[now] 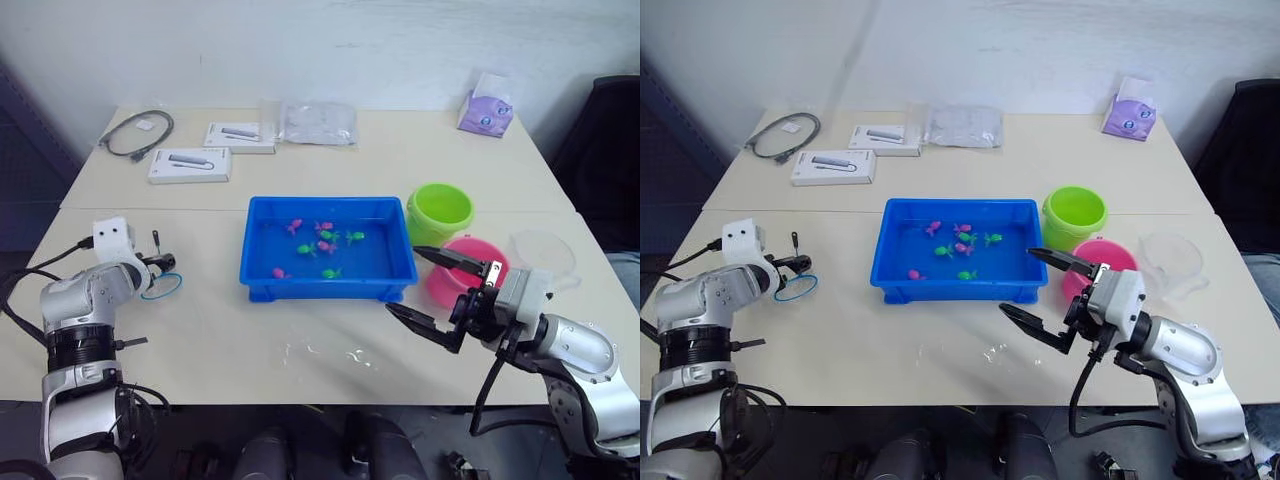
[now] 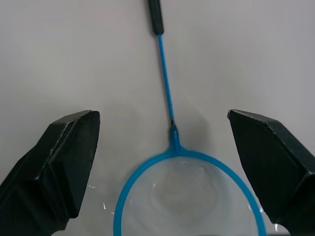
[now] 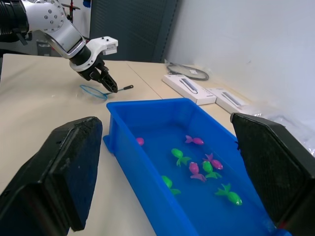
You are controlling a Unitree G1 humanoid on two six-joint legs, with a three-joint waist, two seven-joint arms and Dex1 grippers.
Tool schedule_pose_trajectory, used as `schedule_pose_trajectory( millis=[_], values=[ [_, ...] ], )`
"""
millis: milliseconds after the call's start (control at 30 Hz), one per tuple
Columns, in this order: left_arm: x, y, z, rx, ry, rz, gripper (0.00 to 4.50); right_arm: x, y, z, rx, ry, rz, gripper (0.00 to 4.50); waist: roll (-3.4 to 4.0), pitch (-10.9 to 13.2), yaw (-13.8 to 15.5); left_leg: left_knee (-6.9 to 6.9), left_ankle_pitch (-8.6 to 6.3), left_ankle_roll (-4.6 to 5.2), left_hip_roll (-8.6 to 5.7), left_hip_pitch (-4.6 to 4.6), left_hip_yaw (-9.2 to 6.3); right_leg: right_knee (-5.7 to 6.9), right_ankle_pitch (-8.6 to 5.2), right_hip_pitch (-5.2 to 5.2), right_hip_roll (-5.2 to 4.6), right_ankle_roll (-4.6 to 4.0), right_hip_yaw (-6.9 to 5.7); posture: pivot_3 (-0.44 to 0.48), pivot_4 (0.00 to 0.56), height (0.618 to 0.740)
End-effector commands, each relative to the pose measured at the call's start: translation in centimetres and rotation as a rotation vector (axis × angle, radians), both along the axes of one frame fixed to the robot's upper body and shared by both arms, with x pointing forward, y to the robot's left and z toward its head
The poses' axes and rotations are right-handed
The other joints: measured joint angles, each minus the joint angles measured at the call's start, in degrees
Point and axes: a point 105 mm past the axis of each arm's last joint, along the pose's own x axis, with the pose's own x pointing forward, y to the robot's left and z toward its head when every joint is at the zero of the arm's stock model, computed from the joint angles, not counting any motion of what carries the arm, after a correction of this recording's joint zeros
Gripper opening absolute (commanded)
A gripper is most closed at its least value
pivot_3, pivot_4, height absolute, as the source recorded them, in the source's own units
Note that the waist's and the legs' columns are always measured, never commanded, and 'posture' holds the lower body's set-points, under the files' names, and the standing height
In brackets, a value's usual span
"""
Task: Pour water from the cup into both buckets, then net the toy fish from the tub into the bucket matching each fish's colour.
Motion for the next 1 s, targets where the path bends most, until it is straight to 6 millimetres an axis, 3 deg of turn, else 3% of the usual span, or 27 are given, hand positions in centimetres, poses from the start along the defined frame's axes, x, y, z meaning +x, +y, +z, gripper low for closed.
schedule_pose_trajectory(
  millis=[33, 167, 200, 333, 367, 500, 633, 767, 867, 1000],
  values=[
    [0.7, -0.1, -0.2, 0.009, 0.012, -0.011, 4.5, -0.5, -0.1, 0.6, -0.007, -0.034, -0.006, 4.44, -0.04, -0.01, 0.07, 0.0, 0.0, 0.0, 0.0, 0.0, 0.01, -0.01, 0.0, 0.0, 0.0, 0.0, 0.0, 0.0, 0.15, 0.74],
    [0.8, -0.7, -1.4, -0.031, 0.043, -0.026, 4.5, -0.7, 0.0, 0.3, -0.006, -0.025, -0.012, 4.44, -0.04, -0.01, 0.18, 0.01, 0.02, 0.02, -0.03, 0.06, 0.03, 0.05, 0.0, 0.03, -0.03, 0.01, 0.02, 0.0, 0.15, 0.74],
    [0.6, -0.7, -1.7, -0.05, 0.053, -0.027, 3.93, -0.8, 0.0, 0.3, -0.006, -0.024, -0.012, 4.5, -0.04, -0.01, 0.16, 0.01, 0.02, 0.0, -0.03, 0.1, 0.05, 0.09, 0.0, 0.03, -0.03, 0.01, 0.06, 0.0, 0.15, 0.74],
    [0.2, -0.7, -2.9, -0.078, 0.075, -0.03, 2.59, -0.9, 0.0, 0.0, -0.009, -0.016, -0.01, 4.5, -0.01, -0.02, 0.3, 0.01, 0.05, -0.02, -0.04, 0.15, 0.06, 0.18, 0.0, 0.03, -0.07, 0.01, 0.08, 0.0, 0.15, 0.74],
    [0.0, -0.5, -3.0, -0.076, 0.075, -0.027, 1.98, -0.9, 0.0, -0.1, -0.01, -0.014, -0.01, 4.5, -0.01, -0.02, 0.33, 0.01, 0.06, -0.01, -0.06, 0.15, 0.06, 0.18, 0.0, 0.03, -0.1, 0.01, 0.08, 0.0, 0.15, 0.74],
    [-0.1, 0.8, -2.0, -0.109, -0.012, 0.0, 0.14, -1.1, -0.1, -0.4, -0.018, -0.003, -0.008, 4.5, -0.01, -0.03, 0.3, 0.01, 0.08, 0.03, -0.1, 0.15, 0.05, 0.19, 0.01, 0.04, -0.17, 0.01, 0.08, 0.0, 0.15, 0.74],
    [0.2, 1.7, 2.8, -0.179, -0.335, -0.099, 0.03, -1.4, -0.1, -0.5, -0.007, 0.015, -0.005, 4.5, -0.06, 0.0, 0.05, 0.01, 0.07, 0.01, -0.04, 0.13, 0.05, 0.19, 0.01, 0.0, -0.13, 0.01, 0.08, 0.0, 0.15, 0.74],
    [-1.6, 2.8, 7.3, 0.045, -0.516, -0.353, 0.03, -1.7, 0.0, -0.2, 0.05, 0.115, 0.006, 4.5, -0.3, 0.12, -0.58, 0.01, 0.05, -0.07, 0.03, 0.1, 0.07, 0.18, 0.0, -0.06, -0.07, -0.01, 0.07, 0.0, 0.15, 0.74],
    [-3.3, -0.2, 10.4, 0.21, -0.571, -0.75, 0.03, -1.9, 0.2, -0.4, 0.001, 0.172, 0.037, 4.5, -0.32, 0.13, -1.11, 0.01, 0.03, -0.11, 0.06, 0.1, 0.07, 0.13, -0.02, -0.06, -0.08, -0.05, 0.06, 0.0, 0.15, 0.74],
    [-6.4, -5.1, 11.9, 0.335, -0.507, -1.277, 0.03, -2.1, 0.3, -0.7, -0.08, 0.279, 0.077, 4.5, -0.16, 0.19, -0.89, 0.01, -0.13, -0.26, 0.03, 0.09, 0.02, -0.2, -0.05, -0.04, -0.22, -0.09, 0.05, 0.0, 0.15, 0.74]
  ],
)
